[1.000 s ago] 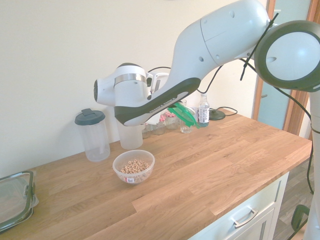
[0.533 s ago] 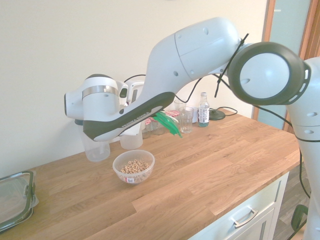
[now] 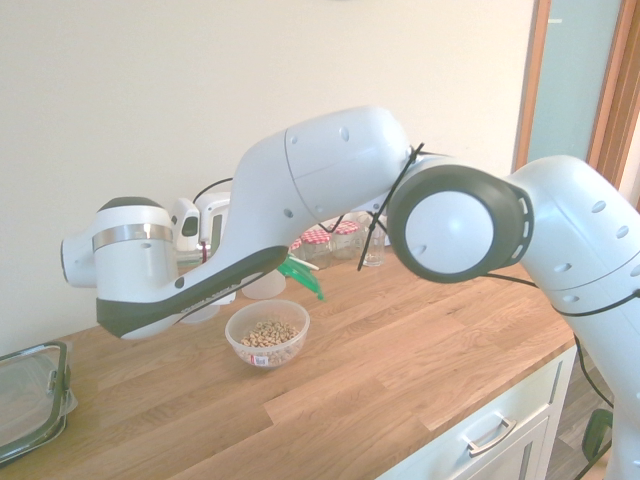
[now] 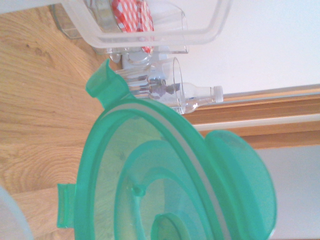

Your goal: Cover the lid of food container

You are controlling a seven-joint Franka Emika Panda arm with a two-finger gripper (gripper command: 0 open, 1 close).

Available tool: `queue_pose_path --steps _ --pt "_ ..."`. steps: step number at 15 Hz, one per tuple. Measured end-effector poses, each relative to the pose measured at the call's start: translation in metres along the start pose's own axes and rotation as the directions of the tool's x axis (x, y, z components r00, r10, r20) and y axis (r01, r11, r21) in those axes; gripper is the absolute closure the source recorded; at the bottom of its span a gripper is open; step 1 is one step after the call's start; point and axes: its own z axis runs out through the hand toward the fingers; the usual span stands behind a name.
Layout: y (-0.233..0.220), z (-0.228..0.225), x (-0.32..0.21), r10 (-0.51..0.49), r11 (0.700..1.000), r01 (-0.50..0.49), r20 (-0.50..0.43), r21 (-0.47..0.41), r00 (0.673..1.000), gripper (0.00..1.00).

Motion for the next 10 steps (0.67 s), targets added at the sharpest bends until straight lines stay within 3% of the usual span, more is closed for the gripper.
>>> queue_pose_path --steps 4,10 --pt "-0.003 -0.024 -0.014 -0.004 1.0 0.004 -0.02 -0.009 1.0 1.0" --pt "-0.005 -0.019 -0.01 -0.032 0.999 0.031 -0.02 -0.037 0.999 1.0"
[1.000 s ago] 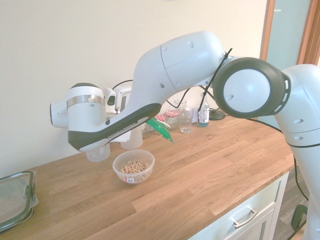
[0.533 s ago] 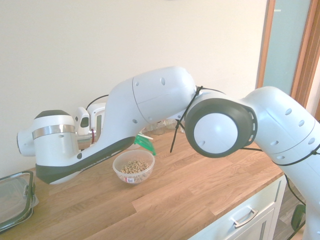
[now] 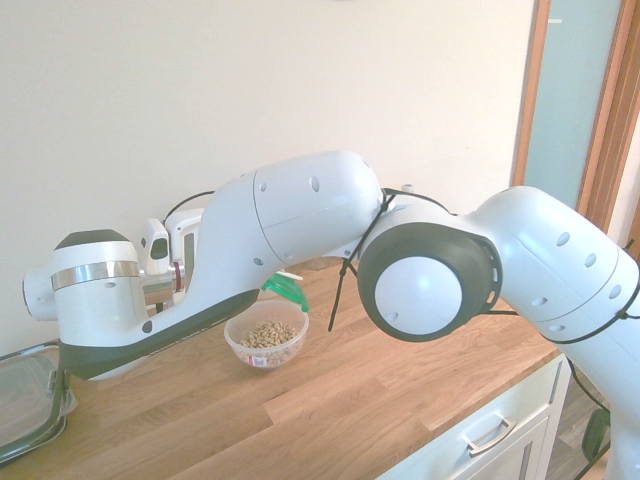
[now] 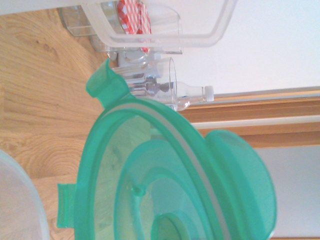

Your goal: Cover the lid of food container

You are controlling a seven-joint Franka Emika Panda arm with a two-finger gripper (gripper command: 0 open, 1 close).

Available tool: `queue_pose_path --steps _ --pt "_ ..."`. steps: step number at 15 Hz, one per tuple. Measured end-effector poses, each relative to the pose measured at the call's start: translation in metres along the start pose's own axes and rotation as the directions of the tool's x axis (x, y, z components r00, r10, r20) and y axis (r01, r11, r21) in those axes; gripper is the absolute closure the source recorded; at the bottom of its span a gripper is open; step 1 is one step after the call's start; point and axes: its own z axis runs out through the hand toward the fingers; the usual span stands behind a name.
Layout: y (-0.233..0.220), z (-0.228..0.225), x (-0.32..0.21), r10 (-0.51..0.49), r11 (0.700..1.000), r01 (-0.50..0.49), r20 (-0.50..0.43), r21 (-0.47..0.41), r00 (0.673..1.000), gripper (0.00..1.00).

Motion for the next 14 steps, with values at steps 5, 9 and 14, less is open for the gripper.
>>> queue_pose_path --steps 5,9,14 --pt "-0.002 0.001 -0.005 -0.017 1.0 0.017 0.0 -0.005 1.0 1.0" --pt "-0.005 0.001 -0.017 -0.049 0.999 0.049 -0.004 -0.009 0.999 1.0" --pt "-0.004 -0.004 -0.024 -0.059 0.998 0.059 -0.007 -0.003 0.998 1.0"
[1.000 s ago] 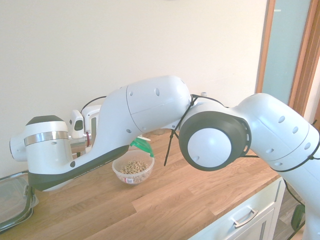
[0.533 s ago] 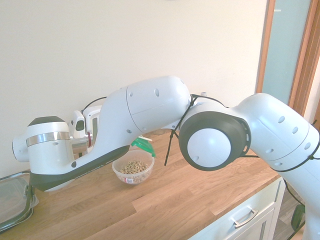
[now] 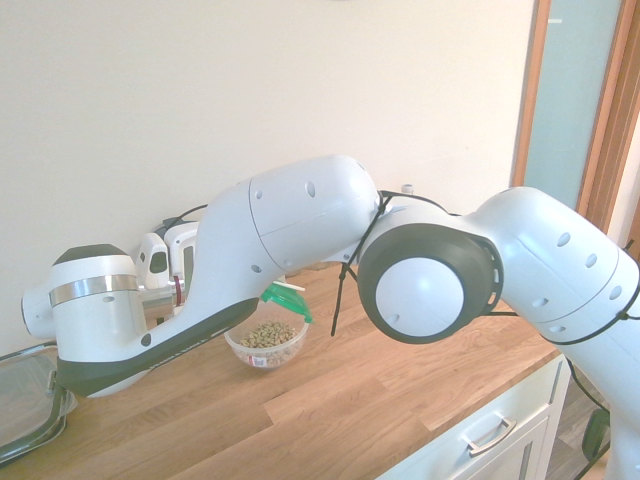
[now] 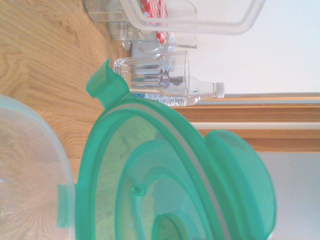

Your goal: Cover the lid of food container

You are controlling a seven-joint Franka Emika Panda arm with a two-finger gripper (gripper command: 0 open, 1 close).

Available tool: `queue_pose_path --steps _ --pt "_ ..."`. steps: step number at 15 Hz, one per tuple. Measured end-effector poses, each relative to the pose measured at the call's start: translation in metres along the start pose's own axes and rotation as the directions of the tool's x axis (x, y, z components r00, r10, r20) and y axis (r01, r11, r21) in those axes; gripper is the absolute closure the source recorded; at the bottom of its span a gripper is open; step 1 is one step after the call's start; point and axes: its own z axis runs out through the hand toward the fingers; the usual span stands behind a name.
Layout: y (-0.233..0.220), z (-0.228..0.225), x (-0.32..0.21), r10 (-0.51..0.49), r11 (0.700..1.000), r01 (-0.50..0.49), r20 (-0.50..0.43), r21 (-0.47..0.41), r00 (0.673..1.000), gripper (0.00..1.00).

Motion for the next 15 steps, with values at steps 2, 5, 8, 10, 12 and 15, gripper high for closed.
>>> queue_pose_path --steps 2,5,8,10,12,15 --pt "0.0 -0.001 -0.002 -0.002 1.0 0.002 -0.002 0.001 1.0 0.0" --pt "0.001 -0.004 -0.007 -0.006 1.0 0.006 -0.008 -0.002 1.0 0.0" --pt "0.001 -0.004 -0.009 -0.006 1.0 0.006 -0.01 -0.005 1.0 0.0" --pt "0.001 -0.005 -0.011 -0.008 1.0 0.008 -0.008 -0.004 1.0 0.0" --pt "0.002 -0.009 -0.016 -0.025 1.0 0.025 0.006 0.01 1.0 0.0" --pt "0.005 -0.02 -0.027 -0.052 0.998 0.05 0.04 0.046 0.998 0.0"
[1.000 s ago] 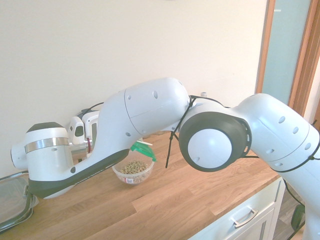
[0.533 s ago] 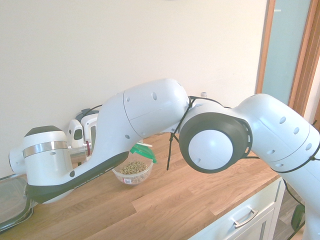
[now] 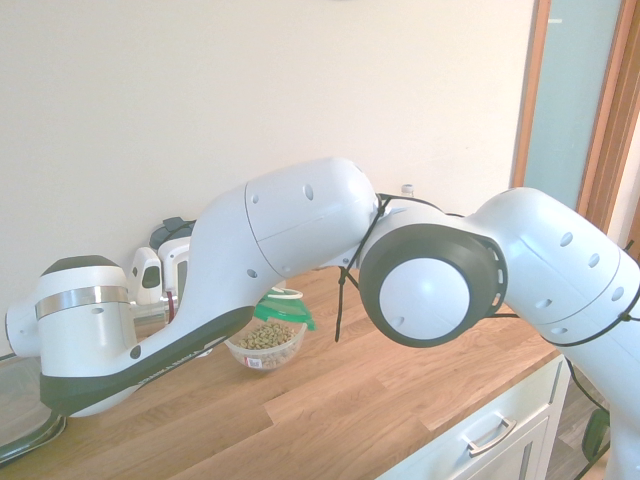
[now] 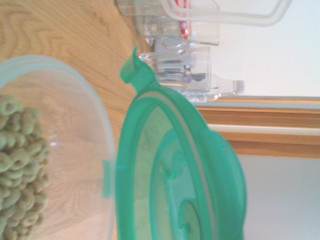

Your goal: Cover the lid of food container

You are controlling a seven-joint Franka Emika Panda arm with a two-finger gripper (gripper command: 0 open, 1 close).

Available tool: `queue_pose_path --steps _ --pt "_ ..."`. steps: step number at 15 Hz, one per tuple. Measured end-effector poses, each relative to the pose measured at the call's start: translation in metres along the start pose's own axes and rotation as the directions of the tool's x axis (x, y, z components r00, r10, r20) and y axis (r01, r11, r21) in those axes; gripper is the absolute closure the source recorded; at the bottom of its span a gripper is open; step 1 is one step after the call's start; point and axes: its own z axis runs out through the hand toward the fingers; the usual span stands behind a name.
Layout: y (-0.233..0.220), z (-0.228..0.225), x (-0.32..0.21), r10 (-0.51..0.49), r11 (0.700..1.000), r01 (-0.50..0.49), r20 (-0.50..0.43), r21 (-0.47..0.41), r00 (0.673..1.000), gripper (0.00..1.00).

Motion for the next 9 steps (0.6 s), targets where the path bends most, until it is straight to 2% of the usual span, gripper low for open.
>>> queue_pose_path --steps 4,9 --pt "0.003 -0.005 -0.002 -0.022 0.999 0.02 0.05 0.025 0.999 0.0" --pt "0.009 -0.026 0.006 -0.059 0.987 0.031 0.172 0.159 0.983 0.0"
